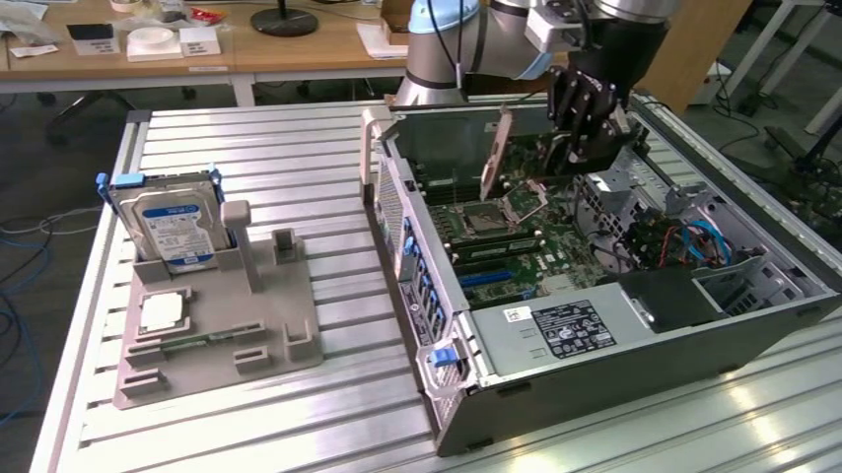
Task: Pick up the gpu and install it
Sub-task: 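Insert the gpu into the slot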
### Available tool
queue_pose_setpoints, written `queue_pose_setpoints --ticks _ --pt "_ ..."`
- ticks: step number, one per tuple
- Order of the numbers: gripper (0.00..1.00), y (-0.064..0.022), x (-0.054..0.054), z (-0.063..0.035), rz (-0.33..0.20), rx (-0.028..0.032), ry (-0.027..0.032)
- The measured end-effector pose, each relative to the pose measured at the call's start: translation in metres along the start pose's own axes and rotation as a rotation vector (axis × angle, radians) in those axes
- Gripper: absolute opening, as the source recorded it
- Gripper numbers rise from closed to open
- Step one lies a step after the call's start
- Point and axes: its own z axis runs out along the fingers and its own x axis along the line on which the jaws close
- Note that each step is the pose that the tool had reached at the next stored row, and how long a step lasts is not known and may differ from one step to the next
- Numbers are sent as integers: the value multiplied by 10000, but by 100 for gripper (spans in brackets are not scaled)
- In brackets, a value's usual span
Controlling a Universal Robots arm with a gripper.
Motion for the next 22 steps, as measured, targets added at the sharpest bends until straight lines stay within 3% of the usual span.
queue_pose_setpoints --ticks 2,9,15,20,22 --pt "28 7 1 31 -2 41 -1" --pt "28 139 12 120 0 41 2" --pt "28 170 81 153 2 42 -2" --pt "28 316 86 235 0 42 18" --pt "28 325 88 266 0 40 21"
